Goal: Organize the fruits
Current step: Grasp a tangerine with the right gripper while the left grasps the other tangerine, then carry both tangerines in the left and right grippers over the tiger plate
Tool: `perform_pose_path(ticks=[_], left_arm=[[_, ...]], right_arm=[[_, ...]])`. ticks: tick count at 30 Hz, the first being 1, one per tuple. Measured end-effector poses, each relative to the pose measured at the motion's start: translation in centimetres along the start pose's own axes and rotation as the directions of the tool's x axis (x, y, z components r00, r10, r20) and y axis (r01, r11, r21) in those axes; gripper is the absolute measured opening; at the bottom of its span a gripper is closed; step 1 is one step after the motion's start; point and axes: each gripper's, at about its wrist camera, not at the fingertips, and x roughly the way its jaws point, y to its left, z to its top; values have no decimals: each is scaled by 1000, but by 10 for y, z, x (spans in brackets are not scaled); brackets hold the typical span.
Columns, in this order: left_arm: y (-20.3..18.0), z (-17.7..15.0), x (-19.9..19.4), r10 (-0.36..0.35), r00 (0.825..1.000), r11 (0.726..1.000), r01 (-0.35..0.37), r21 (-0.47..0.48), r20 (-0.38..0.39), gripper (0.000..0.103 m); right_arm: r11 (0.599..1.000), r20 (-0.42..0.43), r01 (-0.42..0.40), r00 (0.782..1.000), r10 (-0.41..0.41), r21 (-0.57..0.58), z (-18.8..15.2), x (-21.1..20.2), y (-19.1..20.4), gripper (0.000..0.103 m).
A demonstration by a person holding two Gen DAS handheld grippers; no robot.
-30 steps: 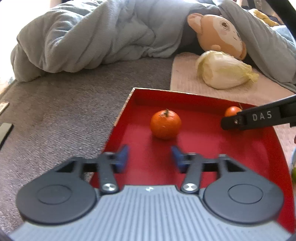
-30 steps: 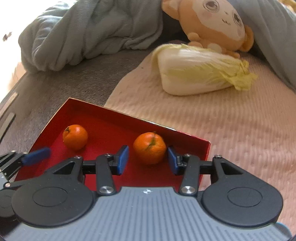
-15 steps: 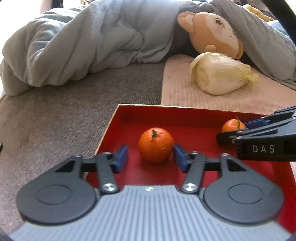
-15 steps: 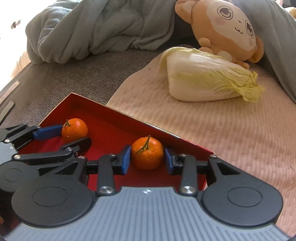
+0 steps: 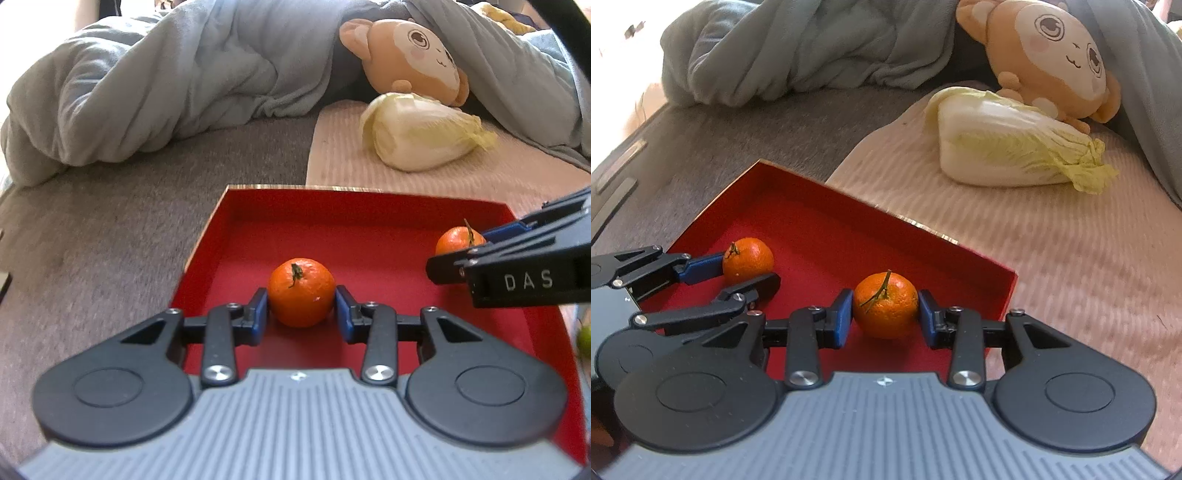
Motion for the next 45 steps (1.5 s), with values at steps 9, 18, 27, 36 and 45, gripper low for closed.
perform_pose_path(ticks=[9,18,27,36,45], left_arm=[[-7,-30,-31,2,999,1000,-2,-6,-32,41],[-7,-54,-61,25,997,998,-29,-54,-71,41],[-10,-70,-87,44,996,995,-51,-91,-76,41],[-21,-78,-96,68,995,993,-75,-94,-74,41],[-31,-77,-102,78,995,994,-82,-75,-58,41]], right_arm=[[998,-26,-5,1000,3,-59,-22,-33,21,43],[999,25,-26,999,28,-47,-46,-85,37,43],[996,38,-42,998,45,-84,-84,-128,53,43],[996,39,-45,998,49,-83,-97,-133,46,43],[993,47,-71,996,76,-94,-93,-133,47,43]])
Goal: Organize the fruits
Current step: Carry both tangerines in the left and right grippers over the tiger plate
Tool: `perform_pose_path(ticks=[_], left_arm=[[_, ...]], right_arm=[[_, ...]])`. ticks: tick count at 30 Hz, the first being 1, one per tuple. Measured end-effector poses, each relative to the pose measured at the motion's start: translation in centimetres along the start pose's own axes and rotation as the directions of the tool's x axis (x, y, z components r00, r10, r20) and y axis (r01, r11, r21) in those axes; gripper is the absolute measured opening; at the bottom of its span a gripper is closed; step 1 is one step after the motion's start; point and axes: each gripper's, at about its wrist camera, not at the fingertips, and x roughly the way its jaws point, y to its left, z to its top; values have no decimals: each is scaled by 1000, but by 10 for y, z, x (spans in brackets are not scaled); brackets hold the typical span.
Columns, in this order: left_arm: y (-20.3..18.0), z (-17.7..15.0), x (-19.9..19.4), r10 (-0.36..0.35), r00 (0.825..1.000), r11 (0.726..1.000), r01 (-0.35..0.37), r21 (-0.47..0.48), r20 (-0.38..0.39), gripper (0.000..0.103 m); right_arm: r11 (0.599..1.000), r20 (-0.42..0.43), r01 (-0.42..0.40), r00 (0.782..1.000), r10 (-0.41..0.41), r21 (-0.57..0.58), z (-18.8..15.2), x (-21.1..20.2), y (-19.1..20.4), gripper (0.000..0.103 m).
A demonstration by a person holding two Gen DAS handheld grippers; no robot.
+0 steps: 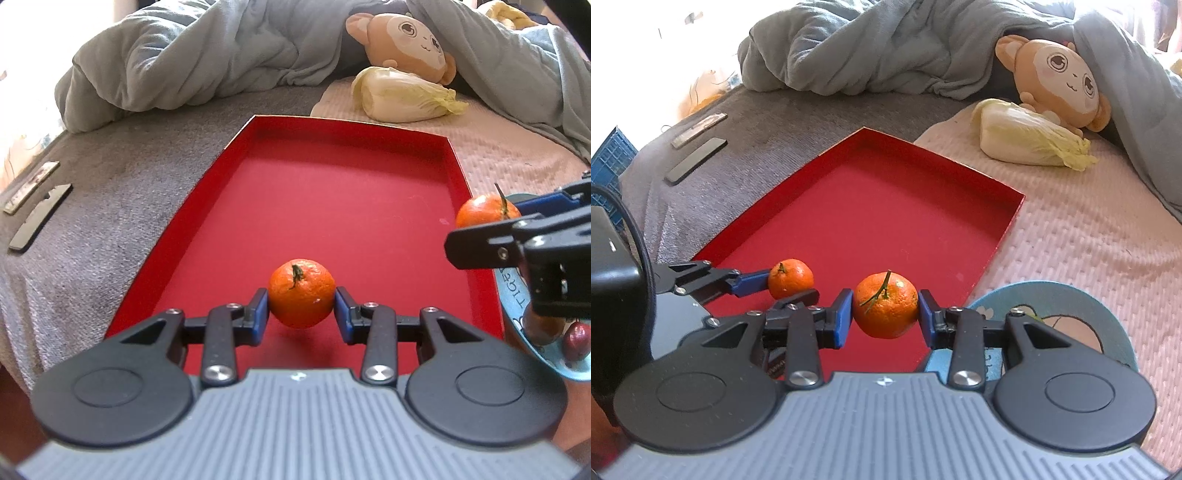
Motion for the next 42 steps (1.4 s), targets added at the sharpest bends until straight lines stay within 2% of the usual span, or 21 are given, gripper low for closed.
perform_pose_path(ticks=[24,42], left_arm=[[-12,2,-9,-5,1000,1000,4,30,12,41],[-31,3,-16,-48,999,998,47,44,25,41]], right_arm=[[1000,28,-6,1000,6,1,-2,-17,-3,43],[1000,38,9,999,-10,17,-9,-30,-14,43]])
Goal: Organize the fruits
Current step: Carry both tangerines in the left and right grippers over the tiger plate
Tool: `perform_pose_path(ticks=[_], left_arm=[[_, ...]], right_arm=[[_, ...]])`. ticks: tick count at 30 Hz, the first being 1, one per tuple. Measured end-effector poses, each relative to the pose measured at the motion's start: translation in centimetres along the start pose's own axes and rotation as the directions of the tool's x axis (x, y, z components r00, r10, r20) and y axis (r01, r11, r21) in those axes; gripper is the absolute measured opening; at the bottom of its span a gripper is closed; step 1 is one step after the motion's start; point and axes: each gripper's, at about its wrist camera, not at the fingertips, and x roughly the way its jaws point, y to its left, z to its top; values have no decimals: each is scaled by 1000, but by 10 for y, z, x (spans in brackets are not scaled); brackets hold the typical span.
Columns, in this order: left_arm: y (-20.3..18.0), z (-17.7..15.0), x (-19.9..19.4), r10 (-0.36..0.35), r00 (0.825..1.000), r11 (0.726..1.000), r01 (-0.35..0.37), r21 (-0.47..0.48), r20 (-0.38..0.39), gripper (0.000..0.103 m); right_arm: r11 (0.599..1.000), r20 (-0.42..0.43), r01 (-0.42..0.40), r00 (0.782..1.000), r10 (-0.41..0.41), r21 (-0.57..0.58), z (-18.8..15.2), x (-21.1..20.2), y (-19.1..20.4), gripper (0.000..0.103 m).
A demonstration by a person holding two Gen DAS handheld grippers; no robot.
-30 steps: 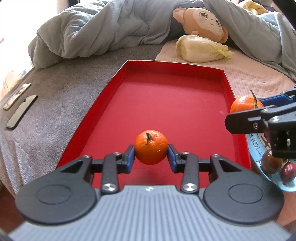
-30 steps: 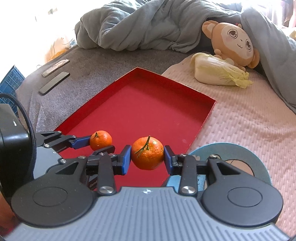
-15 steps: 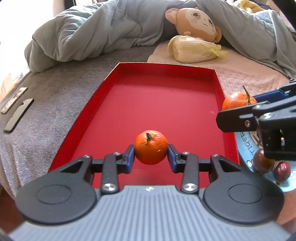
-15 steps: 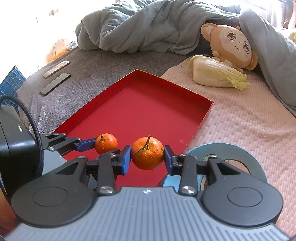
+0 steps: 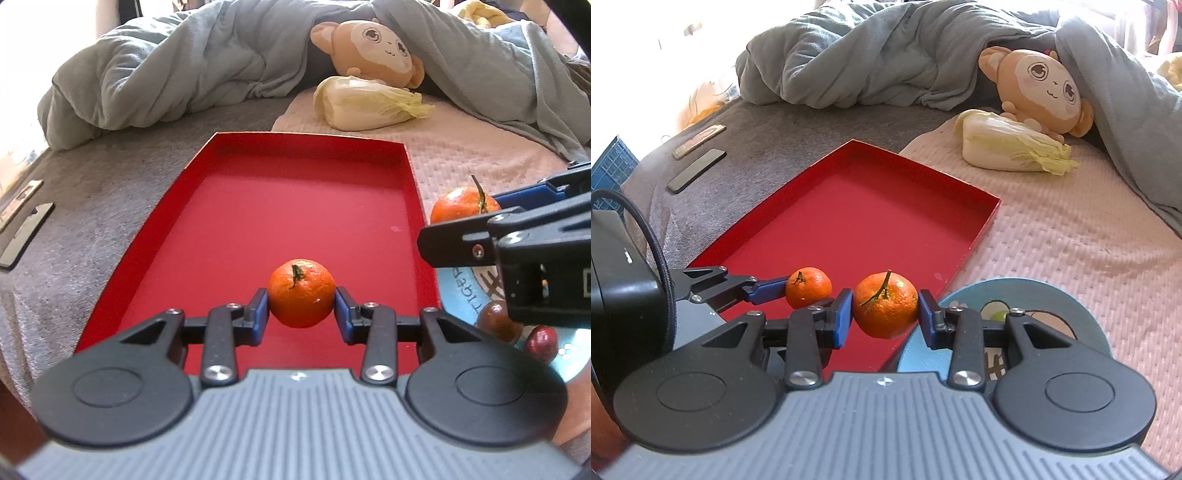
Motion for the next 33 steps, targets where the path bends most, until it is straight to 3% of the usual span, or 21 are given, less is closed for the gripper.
perform_pose_path(ticks=[22,33], left_arm=[[-37,9,-8,-67,997,997,65,52,24,41],[-73,10,-4,-129,991,987,127,103,18,41]], right_arm=[[997,21,39,999,-41,60,-16,-24,-31,43],[985,21,98,995,-102,142,-36,-42,-74,43]])
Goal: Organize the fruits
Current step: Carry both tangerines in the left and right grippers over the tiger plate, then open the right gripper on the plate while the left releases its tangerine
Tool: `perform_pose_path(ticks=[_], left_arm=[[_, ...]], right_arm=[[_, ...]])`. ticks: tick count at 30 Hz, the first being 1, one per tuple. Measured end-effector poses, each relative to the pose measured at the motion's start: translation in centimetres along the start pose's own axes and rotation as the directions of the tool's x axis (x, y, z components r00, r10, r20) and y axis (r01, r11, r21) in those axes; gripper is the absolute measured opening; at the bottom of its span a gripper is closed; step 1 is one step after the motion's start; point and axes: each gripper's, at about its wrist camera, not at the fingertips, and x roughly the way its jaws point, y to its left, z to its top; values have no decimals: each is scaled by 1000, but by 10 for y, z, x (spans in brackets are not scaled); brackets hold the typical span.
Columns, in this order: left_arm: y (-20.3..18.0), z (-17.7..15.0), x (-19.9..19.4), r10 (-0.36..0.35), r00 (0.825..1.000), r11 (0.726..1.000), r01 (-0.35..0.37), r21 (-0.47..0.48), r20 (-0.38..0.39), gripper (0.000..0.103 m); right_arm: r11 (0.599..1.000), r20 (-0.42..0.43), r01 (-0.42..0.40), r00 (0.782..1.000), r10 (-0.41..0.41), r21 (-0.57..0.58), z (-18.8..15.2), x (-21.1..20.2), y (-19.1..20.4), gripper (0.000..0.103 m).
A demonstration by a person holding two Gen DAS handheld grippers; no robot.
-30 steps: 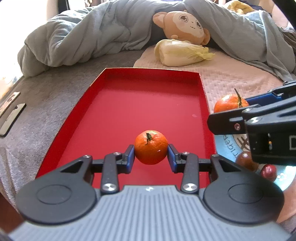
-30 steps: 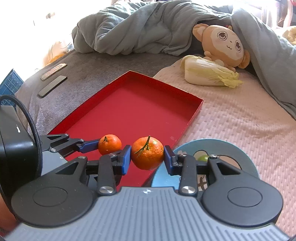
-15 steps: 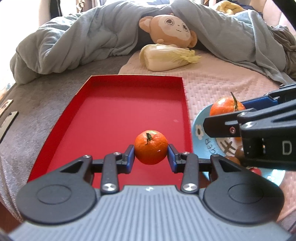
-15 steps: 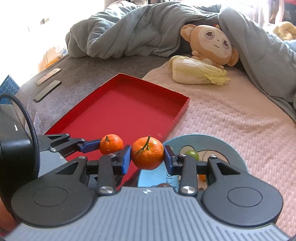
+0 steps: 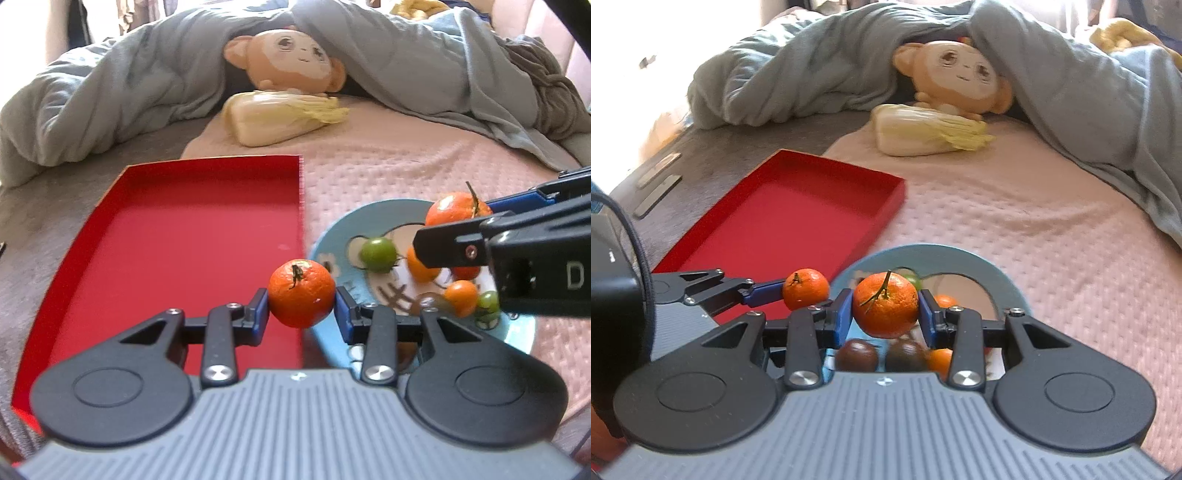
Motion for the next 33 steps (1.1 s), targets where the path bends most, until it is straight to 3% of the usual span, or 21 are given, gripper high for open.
perform_pose_path(ticks=[11,17,23,26,33], left_arm=[[-17,19,25,1,1000,999,-2,40,5,41],[-22,26,34,-22,1000,999,21,50,18,41],[-36,27,35,-65,998,996,64,57,20,41],[-42,23,38,-97,995,994,96,51,2,41],[-43,16,45,-91,996,993,93,78,-25,41]], right_arm=[[995,-87,80,993,-75,56,-25,7,-45,43],[998,-162,61,985,-55,29,-42,15,-46,43],[999,-265,12,964,-24,-46,-59,31,-31,43],[998,-273,15,961,-30,-58,-61,35,-29,43],[997,-277,30,959,-49,-73,-60,38,-28,43]])
